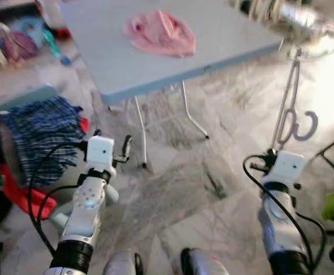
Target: Hang hanger
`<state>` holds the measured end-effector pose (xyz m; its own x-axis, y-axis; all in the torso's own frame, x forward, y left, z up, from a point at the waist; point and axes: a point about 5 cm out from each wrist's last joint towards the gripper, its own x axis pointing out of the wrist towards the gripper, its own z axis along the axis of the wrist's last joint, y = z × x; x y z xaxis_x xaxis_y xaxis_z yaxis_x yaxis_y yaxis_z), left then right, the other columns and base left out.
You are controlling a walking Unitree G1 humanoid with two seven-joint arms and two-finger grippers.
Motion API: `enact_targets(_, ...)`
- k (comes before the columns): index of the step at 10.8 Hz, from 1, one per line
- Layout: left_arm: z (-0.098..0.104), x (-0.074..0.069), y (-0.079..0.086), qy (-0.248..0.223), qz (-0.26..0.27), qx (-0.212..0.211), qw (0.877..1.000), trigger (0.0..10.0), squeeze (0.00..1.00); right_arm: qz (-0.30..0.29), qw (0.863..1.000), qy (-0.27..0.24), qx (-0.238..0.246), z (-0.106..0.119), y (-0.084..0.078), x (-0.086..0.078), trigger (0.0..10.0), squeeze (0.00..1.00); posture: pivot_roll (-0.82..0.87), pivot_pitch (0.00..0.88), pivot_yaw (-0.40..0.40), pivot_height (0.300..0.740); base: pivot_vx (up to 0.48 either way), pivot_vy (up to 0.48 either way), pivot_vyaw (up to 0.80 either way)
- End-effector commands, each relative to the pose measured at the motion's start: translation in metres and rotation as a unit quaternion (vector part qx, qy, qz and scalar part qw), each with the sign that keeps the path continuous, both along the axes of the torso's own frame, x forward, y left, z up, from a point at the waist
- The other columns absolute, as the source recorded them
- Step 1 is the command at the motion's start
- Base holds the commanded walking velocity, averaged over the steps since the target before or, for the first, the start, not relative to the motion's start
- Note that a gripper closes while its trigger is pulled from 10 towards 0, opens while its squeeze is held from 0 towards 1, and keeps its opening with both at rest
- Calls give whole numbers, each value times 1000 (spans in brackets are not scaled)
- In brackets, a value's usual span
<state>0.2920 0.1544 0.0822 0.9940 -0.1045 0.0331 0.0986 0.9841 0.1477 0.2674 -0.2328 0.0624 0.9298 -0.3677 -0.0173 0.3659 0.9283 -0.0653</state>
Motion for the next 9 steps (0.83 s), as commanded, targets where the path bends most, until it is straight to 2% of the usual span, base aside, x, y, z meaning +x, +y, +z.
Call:
enact_targets(1,1,3,-1,-4,-7,-1,1000,10000,0,-14,1000,0,-13,-1,-11,-5,10000,0,-62,8,3,740,0,0,0)
enact_targets(3,10,11,-12,-23,-14,-8,1000,10000,0,-24,999,-6,-20,3,-20,-5,10000,0,-63,31,-7,740,0,0,0)
enact_targets(5,12,-3,6,-59,67,7,996,10000,0,-29,999,-5,-16,0,-21,-15,10000,0,-59,81,-20,740,0,0,0)
enact_targets(6,8,-10,14,-56,84,8,995,10000,0,-16,1000,-1,-19,-1,-18,-18,10000,0,-43,107,-29,740,0,0,-444)
enact_targets(7,-1,-17,17,-31,68,-5,997,10000,0,-11,1000,11,-15,-6,-16,-18,10000,0,-38,126,-31,740,0,0,-800)
enact_targets(9,6,-19,18,-36,73,-18,997,10000,0,3,1000,8,-17,-3,-9,-18,10000,0,-27,175,-30,740,283,150,-800)
